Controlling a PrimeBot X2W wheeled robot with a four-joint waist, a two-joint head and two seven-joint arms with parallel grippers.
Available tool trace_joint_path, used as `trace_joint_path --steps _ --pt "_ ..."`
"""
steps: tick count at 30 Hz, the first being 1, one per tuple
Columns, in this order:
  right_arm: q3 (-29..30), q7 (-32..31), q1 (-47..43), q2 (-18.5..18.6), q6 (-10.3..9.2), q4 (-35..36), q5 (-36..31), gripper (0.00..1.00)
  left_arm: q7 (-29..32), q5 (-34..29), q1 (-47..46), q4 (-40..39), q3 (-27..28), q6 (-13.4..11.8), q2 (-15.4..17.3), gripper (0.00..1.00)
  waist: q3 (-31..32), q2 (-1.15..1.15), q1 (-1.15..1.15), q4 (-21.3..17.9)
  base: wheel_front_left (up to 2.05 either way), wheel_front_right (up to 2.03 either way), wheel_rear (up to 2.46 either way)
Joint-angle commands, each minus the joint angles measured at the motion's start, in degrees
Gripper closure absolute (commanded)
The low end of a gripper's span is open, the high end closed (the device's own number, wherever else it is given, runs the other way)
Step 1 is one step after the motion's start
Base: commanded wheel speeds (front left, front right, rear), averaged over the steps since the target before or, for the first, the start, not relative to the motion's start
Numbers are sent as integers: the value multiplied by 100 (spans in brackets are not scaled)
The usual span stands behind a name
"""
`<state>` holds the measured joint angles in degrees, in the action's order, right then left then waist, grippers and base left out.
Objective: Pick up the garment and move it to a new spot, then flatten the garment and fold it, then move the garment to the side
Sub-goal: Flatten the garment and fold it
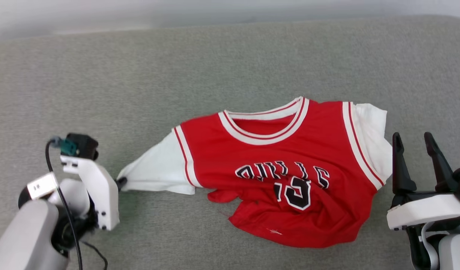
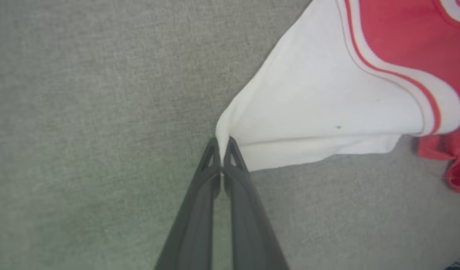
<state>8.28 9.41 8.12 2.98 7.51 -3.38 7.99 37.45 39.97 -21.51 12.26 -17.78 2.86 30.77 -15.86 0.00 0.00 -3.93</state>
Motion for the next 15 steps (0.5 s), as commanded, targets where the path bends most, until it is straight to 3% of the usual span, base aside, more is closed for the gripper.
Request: trace_joint_path --steps 1,6,7,8,15 --pt "25 -53 -63 -13 -4 -16 -36 0 -40 -1 191 -71 12 -44 7 100 138 0 0 131 0 0 0" --pt "112 -240 -142 -15 -4 -60 -91 0 -278 -39 702 -455 -47 -172 -76 100 300 0 0 291 0 0 0" --pt "132 -277 -150 -15 -4 -67 -107 0 -417 -73 738 -502 -29 -195 -116 58 325 0 0 319 0 0 0" --pt "134 -305 -159 -15 -4 -71 -109 0 -569 -134 781 -535 -32 -188 -135 0 348 0 0 341 0 0 0" --pt "92 -709 -245 116 -4 -45 -172 0 -2554 -661 840 -764 92 -155 -541 0 538 0 0 487 0 0 0"
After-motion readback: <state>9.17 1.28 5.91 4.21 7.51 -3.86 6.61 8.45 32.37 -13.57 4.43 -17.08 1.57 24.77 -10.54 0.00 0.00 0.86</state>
